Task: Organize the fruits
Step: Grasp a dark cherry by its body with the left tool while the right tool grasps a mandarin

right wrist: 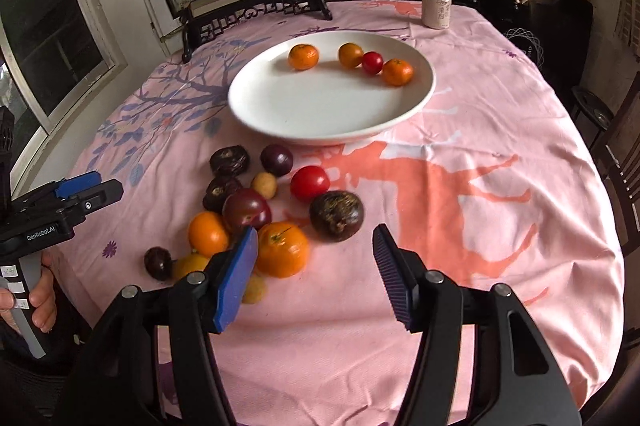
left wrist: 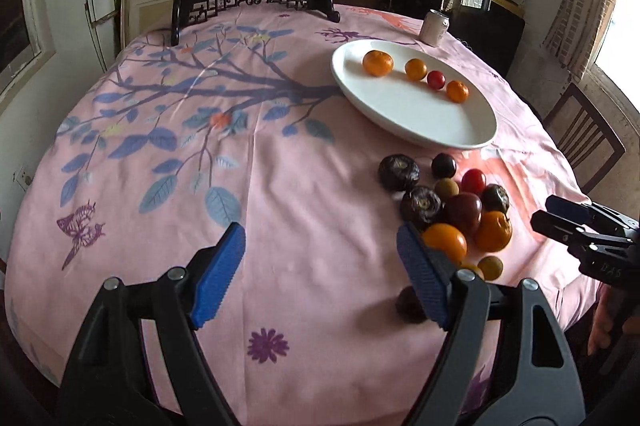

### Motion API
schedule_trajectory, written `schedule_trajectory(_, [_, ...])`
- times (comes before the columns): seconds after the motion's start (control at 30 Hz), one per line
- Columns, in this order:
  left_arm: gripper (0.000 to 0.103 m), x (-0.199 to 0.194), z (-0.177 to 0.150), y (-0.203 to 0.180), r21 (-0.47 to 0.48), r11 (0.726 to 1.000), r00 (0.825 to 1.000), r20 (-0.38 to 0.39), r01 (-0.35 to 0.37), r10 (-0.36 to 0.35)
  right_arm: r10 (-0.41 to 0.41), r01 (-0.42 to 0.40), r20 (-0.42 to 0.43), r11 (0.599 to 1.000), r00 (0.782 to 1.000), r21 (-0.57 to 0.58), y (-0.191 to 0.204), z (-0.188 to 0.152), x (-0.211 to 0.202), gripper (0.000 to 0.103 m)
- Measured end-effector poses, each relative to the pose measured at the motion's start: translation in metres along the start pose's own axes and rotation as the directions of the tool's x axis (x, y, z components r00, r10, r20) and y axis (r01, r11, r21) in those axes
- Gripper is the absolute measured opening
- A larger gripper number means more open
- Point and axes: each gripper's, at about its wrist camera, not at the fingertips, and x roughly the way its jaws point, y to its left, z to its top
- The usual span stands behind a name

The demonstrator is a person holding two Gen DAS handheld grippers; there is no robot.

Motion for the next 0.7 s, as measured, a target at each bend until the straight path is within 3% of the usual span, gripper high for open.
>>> schedule_trajectory(0.23, [0.081, -0.014, -0.019, -0.001, 0.038, 0.999, 1.0, -0.005, 0.023, -0.023, 0.013, -0.013, -0.048, 1.0, 0.999, -0.003, 0.016, -0.009, 0.027, 0.06])
schedule_trajectory(0.37, [0.082, -0.019, -0.026, -0.009, 0.083, 0.995, 0.998, -0.019, 0.058, -0.057, 0.032, -0.031, -0.087, 0.999, 0.996, 0.016, 0.013, -0.006, 0.051, 0.041])
schedule_trajectory(0.4, [0.082, -0.019, -0.028, -0.012, 0.096, 0.993, 0.998, -0.026, 0.064, -0.062, 0.042, -0.04, -0.086, 0.999, 0.995, 0.025, 0.012, -0.006, 0.053, 0.04])
schedule_trajectory(0.7, [0.081, 0.017, -0.045, -0.036, 0.136, 0.978, 0.977, -0.167, 0.156, -0.133, -0.018, 0.019, -0.02, 0.998, 1.0, 0.052, 0.001, -0.012, 0.012, 0.04])
